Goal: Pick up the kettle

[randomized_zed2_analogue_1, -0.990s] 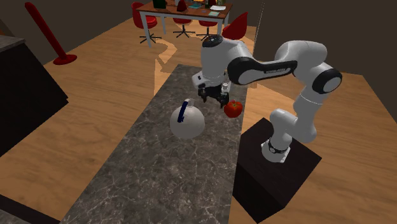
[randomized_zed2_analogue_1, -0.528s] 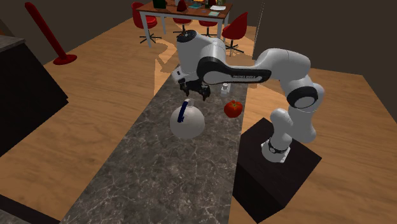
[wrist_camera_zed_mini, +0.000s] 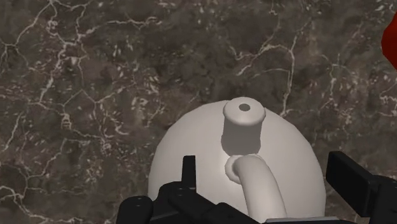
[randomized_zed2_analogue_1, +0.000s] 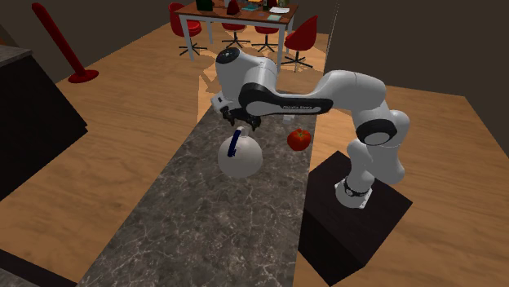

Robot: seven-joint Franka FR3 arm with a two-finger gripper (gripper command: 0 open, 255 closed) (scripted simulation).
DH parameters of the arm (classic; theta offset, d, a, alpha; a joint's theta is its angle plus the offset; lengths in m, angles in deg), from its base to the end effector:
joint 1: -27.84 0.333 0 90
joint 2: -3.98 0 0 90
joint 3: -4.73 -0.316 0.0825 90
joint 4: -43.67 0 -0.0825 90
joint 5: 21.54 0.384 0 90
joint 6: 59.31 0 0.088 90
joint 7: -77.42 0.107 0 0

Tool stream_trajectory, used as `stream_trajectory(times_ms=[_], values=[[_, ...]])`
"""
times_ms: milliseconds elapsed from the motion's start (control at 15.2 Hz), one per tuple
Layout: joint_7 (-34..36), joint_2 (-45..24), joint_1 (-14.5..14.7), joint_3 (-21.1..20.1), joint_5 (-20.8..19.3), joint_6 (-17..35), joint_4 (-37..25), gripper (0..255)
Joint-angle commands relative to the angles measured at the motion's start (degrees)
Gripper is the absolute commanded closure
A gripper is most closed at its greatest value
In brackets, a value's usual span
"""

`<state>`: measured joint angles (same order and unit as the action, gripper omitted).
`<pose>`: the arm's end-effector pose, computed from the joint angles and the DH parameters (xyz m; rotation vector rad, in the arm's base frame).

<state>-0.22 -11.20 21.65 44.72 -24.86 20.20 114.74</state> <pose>0.4533 -0.3918 0.6405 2.9474 0.8359 -0.3476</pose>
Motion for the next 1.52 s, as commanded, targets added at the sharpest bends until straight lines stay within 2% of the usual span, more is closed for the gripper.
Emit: stream_trajectory(times_ms=[0,132,198,792,1452], values=[[0.46,0.56,0.43,-0.07,-0.34,1.64,2.12,0],[0.63,0.81,0.59,-0.09,-0.49,2.17,2.88,0],[0.71,0.89,0.67,-0.11,-0.54,2.16,2.95,255],[0.63,0.80,0.59,-0.09,-0.49,2.17,2.88,255],[-2.89,-5.28,-3.93,0.24,3.23,-8.25,-13.19,255]])
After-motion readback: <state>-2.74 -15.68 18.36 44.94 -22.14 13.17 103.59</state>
